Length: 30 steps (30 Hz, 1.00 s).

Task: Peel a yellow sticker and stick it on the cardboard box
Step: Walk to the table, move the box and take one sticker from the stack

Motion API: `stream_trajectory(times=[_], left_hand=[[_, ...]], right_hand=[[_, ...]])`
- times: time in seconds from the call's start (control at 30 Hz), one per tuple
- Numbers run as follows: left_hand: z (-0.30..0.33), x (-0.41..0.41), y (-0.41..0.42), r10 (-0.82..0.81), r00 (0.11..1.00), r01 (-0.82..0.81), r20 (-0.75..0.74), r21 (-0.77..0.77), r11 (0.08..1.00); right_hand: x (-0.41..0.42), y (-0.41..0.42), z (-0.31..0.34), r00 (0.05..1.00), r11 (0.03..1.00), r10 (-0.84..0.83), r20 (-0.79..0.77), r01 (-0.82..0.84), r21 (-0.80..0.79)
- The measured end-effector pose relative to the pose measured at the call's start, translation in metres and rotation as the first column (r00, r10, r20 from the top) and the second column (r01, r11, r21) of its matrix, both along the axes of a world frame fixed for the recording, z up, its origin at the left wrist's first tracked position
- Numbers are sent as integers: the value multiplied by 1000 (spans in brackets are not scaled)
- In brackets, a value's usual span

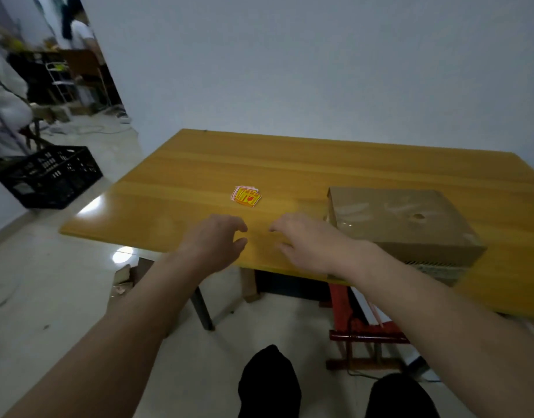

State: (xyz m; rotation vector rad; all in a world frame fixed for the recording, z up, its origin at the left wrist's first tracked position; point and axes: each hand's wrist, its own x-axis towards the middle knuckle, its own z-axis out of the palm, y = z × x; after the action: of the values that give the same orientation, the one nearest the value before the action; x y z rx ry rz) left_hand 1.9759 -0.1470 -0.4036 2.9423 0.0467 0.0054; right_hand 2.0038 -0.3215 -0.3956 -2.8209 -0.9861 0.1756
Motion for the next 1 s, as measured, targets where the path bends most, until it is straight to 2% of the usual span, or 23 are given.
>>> stream_trajectory(times=[0.23,0.47,0.77,1.0], left_hand=[[-25,18,29,21,997,-17,-70,47,999],[-46,57,51,47,985,-35,-165,78,996],[-61,78,60,85,987,-66,-133,141,988],[-70,72,63,85,995,-76,-48,157,985]], right_hand=[[36,56,-40,990,991,-126,-69,123,-49],[85,95,-66,932,934,-329,-154,345,93],[126,115,-89,939,946,-319,-132,323,15],[95,109,-94,962,962,-268,62,270,-37]])
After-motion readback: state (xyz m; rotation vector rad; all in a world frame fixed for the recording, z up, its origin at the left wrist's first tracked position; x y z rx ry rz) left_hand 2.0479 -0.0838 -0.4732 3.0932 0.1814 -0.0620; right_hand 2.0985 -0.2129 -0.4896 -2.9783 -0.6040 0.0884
